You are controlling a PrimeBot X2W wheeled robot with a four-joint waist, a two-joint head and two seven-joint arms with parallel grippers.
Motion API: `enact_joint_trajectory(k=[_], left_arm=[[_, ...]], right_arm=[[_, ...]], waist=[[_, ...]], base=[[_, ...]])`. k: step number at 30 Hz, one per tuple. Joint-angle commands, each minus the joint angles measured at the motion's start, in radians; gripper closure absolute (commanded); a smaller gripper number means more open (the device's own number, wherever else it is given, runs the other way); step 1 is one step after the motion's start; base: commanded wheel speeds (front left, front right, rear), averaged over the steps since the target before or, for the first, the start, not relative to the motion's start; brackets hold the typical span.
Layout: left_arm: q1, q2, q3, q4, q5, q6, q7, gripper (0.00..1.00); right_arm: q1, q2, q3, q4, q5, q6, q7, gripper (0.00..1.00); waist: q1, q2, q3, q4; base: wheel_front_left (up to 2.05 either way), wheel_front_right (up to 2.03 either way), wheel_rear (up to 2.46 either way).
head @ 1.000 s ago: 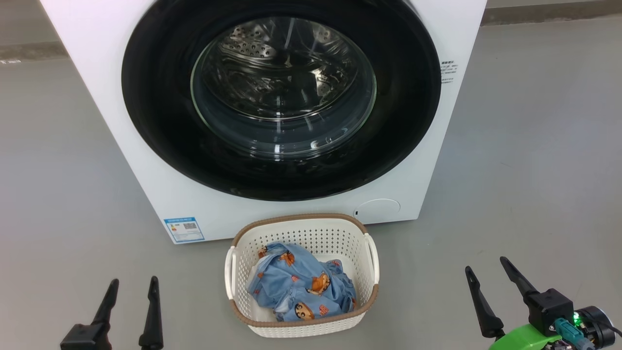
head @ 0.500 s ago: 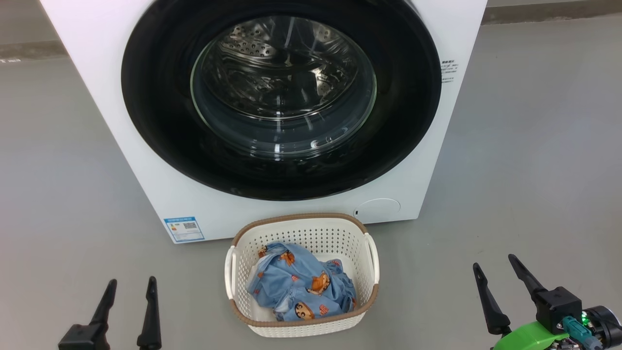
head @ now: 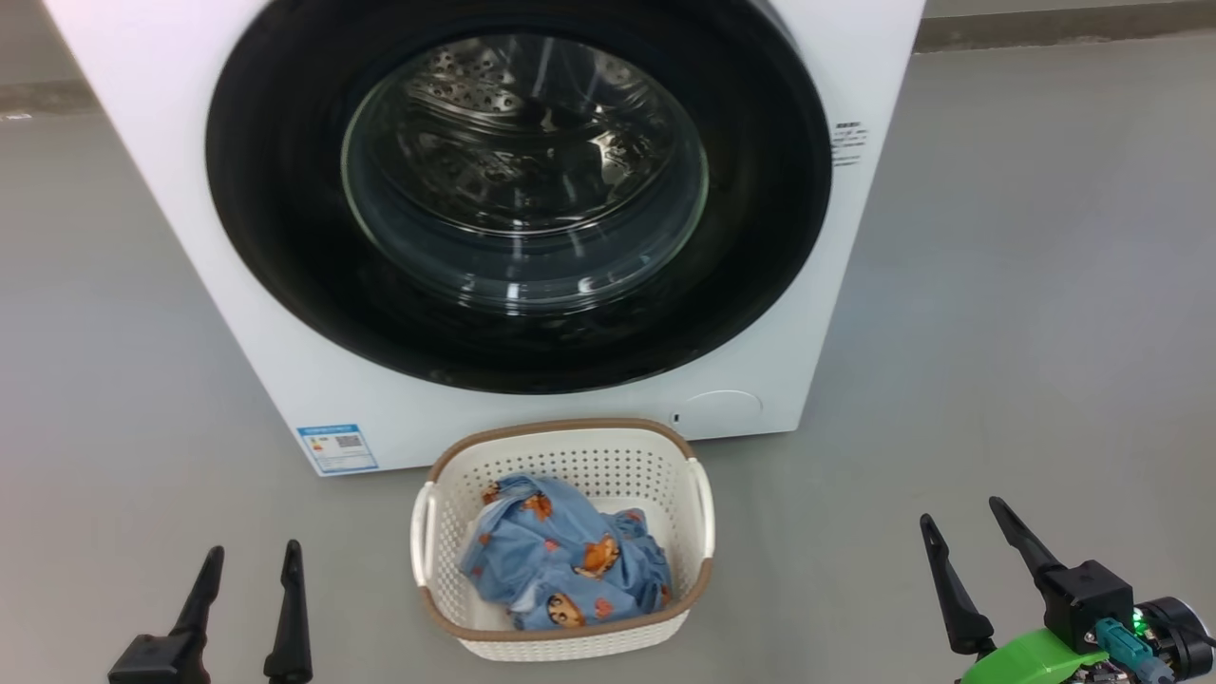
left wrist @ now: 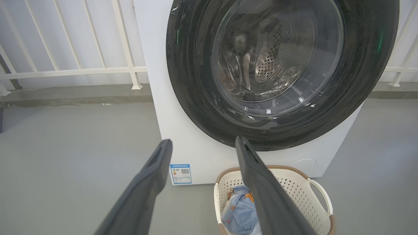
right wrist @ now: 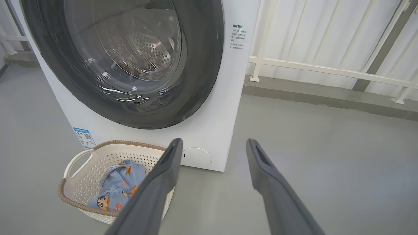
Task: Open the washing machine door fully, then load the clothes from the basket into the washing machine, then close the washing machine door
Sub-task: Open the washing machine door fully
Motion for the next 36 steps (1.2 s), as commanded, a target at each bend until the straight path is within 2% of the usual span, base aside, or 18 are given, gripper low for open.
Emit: enact_joint_trajectory(k=[1, 18, 35, 36], left_arm=[[-0.022, 0.018, 0.033, -0.026, -0.005, -0.003, -0.012, 0.00], [-0.023, 0.018, 0.054, -0.046, -0.025, -0.003, -0.012, 0.00], [-0.024, 0.018, 0.060, -0.052, -0.032, 0.001, -0.012, 0.00], [-0.024, 0.018, 0.059, -0.053, -0.032, 0.002, -0.012, 0.00]], right_arm=[[-0.044, -0.015, 0.029, -0.027, -0.005, -0.001, -0.012, 0.00], [-0.044, -0.004, 0.031, -0.027, -0.002, -0.001, -0.012, 0.00], [-0.044, -0.002, 0.027, -0.029, 0.008, -0.001, -0.012, 0.00], [-0.045, -0.002, 0.028, -0.028, 0.010, -0.001, -0.012, 0.30]], waist=[[0.0000, 0.0000, 0.000, 0.000], [0.0000, 0.0000, 0.007, -0.008], [0.0000, 0.0000, 0.011, -0.010], [0.0000, 0.0000, 0.011, -0.010]], base=[[1.19, 1.19, -2.38], [1.06, 1.06, -2.12], [0.12, 0.12, -0.23], [0.00, 0.00, 0.00]])
